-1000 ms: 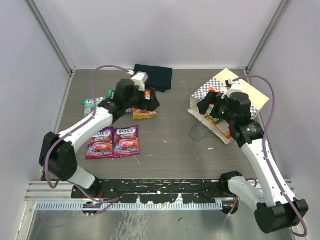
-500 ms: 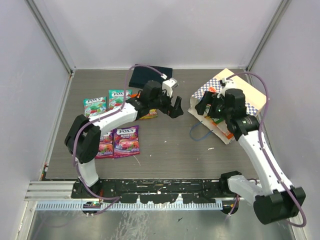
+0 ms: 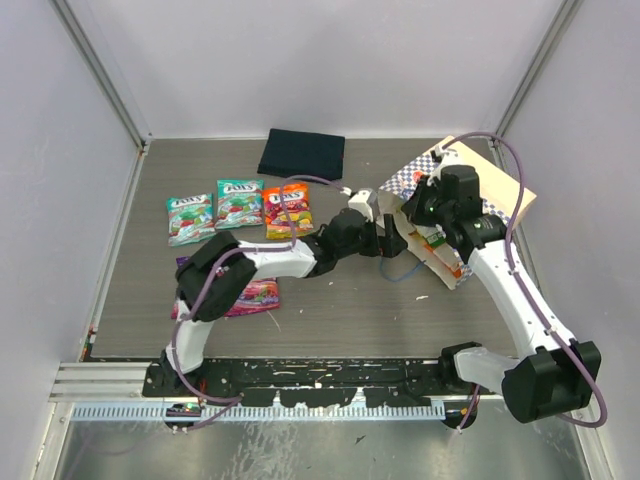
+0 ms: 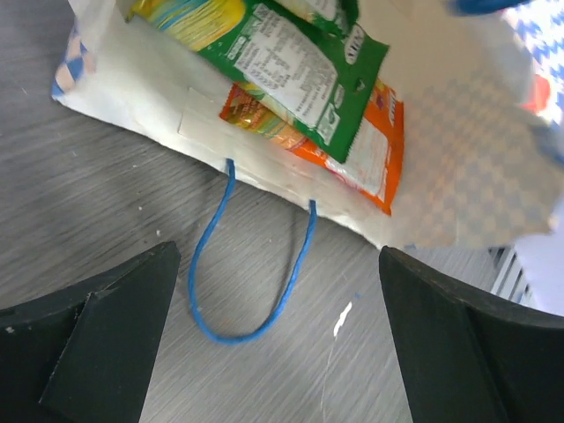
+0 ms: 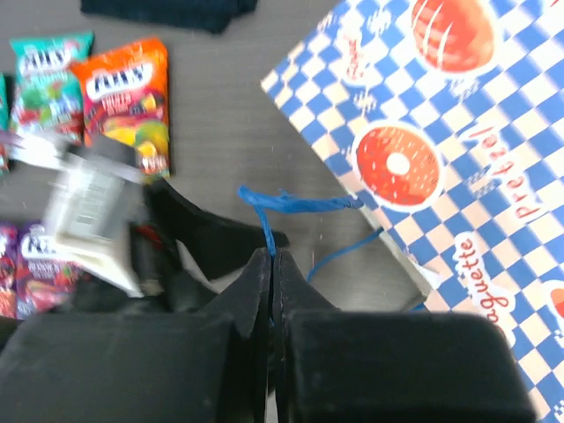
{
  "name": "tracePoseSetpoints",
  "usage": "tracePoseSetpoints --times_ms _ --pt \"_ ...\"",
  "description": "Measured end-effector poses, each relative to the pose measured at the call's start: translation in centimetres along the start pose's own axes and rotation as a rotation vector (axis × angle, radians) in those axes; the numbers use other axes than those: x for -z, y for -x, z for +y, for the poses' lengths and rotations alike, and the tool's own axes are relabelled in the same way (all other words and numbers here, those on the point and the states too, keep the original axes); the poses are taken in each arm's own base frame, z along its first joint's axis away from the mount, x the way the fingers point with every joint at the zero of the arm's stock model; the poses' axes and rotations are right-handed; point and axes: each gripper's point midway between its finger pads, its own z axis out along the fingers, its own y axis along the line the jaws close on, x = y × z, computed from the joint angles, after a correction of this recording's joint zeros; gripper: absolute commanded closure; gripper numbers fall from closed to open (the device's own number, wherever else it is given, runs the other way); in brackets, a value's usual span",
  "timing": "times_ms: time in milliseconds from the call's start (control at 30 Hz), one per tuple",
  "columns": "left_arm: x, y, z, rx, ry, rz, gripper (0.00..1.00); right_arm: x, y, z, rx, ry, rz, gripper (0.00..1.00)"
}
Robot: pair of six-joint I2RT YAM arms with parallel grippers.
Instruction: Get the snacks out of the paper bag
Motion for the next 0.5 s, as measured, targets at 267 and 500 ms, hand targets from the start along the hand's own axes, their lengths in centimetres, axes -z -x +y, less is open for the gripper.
tracePoseSetpoints --times_ms 267,500 --pt "-6.1 -3.6 2.0 0.239 0.059 -0.093 0.02 1.8 5.8 0.0 -0.033 -0.048 -0.165 0.99" --pt "-7.4 0.0 -1.5 0.349 0.003 -0.226 0.09 2.0 6.5 -0.1 -0.058 -0.055 -0.186 0.99"
